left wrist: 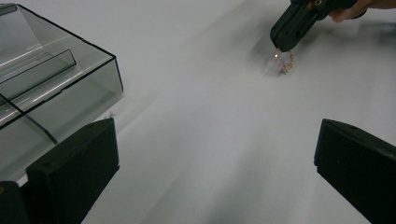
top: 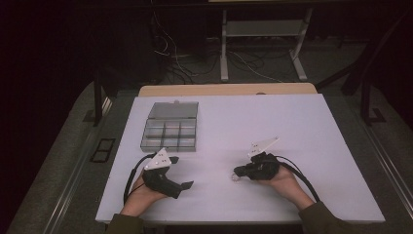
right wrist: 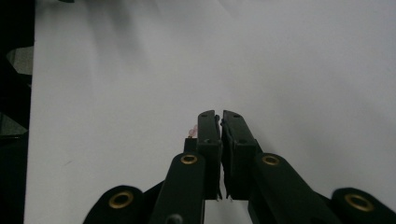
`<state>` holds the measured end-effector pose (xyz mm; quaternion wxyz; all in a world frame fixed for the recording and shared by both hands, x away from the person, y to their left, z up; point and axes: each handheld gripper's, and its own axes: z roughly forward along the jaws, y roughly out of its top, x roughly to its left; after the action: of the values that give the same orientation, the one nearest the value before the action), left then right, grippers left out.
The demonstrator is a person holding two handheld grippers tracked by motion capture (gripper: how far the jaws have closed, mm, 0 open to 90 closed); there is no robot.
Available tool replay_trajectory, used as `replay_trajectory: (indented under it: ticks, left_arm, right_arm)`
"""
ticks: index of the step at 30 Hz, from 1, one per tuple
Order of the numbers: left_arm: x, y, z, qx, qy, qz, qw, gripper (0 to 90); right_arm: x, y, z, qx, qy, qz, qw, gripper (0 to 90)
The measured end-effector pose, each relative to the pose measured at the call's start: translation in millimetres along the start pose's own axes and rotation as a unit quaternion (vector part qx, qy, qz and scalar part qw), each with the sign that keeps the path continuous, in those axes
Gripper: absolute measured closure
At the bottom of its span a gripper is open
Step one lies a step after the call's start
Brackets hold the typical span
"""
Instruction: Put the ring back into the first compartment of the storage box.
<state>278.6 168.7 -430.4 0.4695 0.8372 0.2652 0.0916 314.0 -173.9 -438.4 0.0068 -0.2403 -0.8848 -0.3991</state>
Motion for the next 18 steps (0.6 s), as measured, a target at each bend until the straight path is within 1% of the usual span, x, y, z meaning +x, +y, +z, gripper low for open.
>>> replay_trajectory:
  ticks: [4,6,7,8,12,14,17,18]
  left_arm:
    - [0.2,0.0,-0.6,0.000,0.000,0.001,1.0000,0.0]
    - [0.1,0.2,-0.3,0.001,0.000,0.002,1.0000,0.0]
    - [-0.1,0.1,0.1,0.001,0.000,0.000,1.0000,0.0]
    - [-0.1,0.1,0.2,0.001,0.000,0.000,1.0000,0.0]
    - [0.3,0.1,-0.6,0.000,0.001,0.001,1.0000,0.0]
    - [0.6,0.3,-0.5,0.002,0.001,0.001,1.0000,0.0]
    - [0.0,1.1,0.2,0.000,-0.002,0.001,1.0000,0.0]
    - [0.1,1.3,0.3,0.003,-0.002,0.004,1.0000,0.0]
  right_arm:
    - [-4.3,-1.8,5.7,0.006,-0.006,0.004,1.0000,85.2]
    - [-5.4,-2.3,6.1,0.007,-0.008,0.002,0.9999,85.0]
    - [-5.9,-2.9,6.5,0.008,-0.008,0.005,0.9999,84.0]
    - [-6.9,-3.5,7.0,0.007,-0.009,0.003,0.9999,80.3]
    - [-7.8,-5.1,6.6,0.002,-0.012,0.009,0.9999,71.2]
    - [-7.9,-6.2,3.3,-0.003,-0.019,0.010,0.9998,67.0]
    - [-10.1,-10.3,-3.7,-0.016,-0.021,0.020,0.9994,59.8]
    - [-10.8,-12.1,-6.4,-0.021,-0.021,0.024,0.9993,57.7]
